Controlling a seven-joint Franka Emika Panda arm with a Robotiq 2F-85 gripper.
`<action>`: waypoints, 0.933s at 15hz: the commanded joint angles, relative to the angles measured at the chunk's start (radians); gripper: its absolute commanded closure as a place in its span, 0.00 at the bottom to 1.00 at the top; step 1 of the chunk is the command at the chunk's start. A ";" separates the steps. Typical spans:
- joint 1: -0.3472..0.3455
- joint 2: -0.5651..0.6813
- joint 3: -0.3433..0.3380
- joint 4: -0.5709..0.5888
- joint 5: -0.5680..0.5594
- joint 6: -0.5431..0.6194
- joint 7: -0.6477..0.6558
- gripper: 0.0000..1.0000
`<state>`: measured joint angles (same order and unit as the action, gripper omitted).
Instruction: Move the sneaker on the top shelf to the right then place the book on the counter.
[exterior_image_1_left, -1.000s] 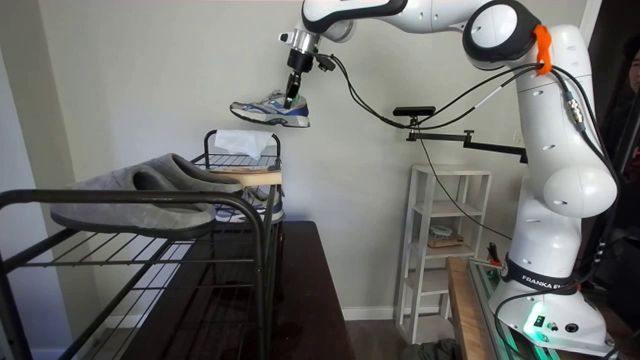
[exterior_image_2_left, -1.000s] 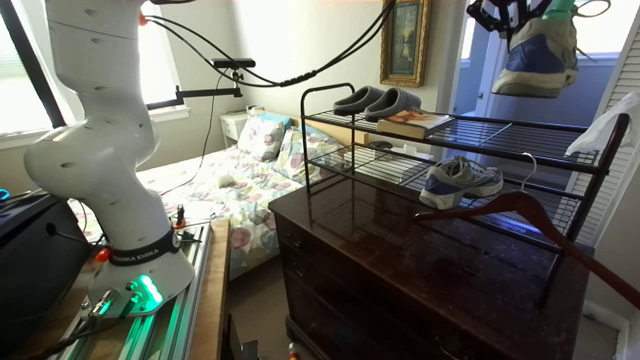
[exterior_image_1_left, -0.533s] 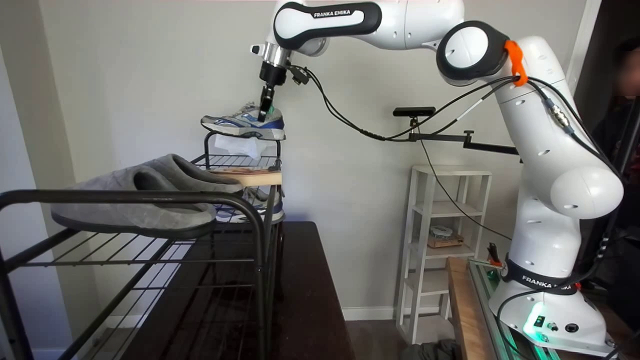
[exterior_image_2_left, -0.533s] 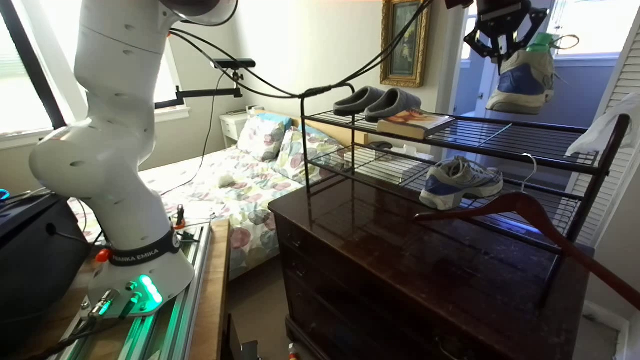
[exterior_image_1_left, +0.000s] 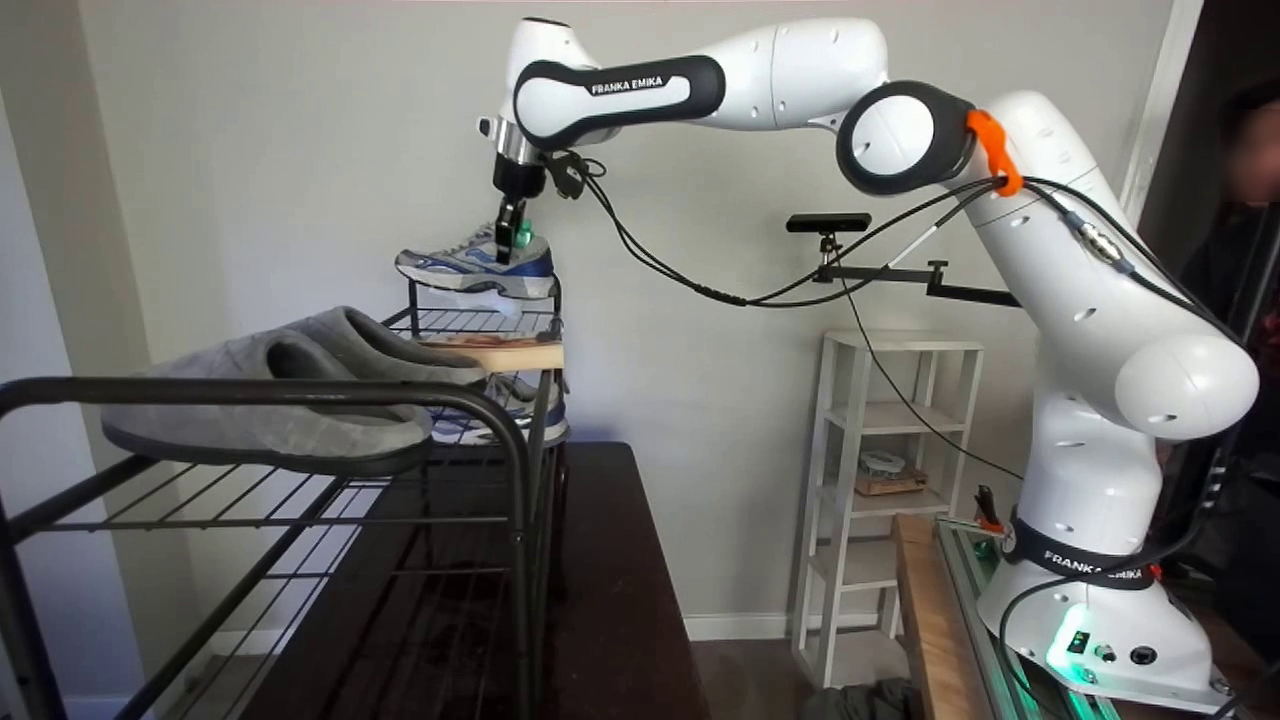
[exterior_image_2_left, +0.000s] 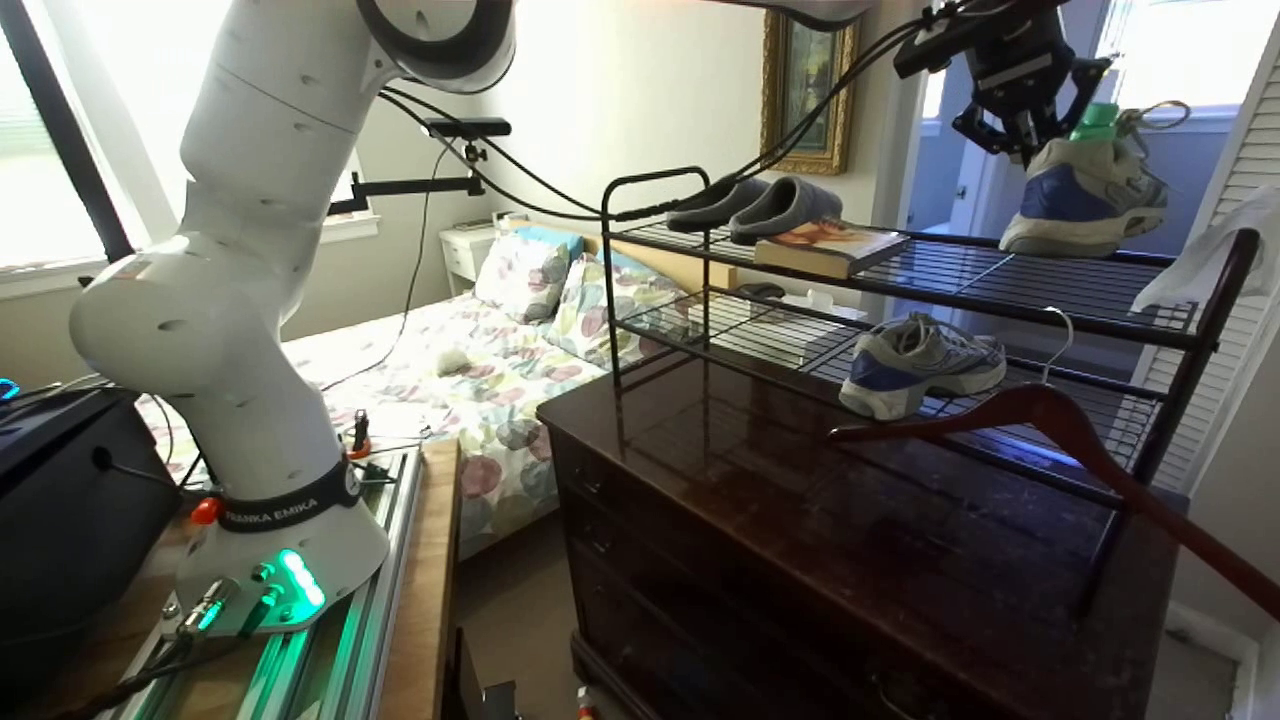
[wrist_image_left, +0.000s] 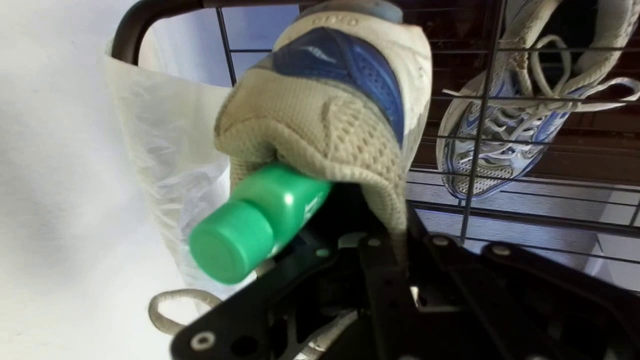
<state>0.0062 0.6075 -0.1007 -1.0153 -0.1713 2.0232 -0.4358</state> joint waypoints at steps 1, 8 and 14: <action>0.009 0.049 0.000 0.069 -0.004 -0.011 0.007 0.97; 0.014 0.068 0.002 0.066 -0.008 -0.033 -0.006 0.64; 0.018 0.034 -0.019 0.082 -0.024 -0.074 -0.001 0.30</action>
<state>0.0172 0.6499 -0.1047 -0.9832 -0.1714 1.9928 -0.4338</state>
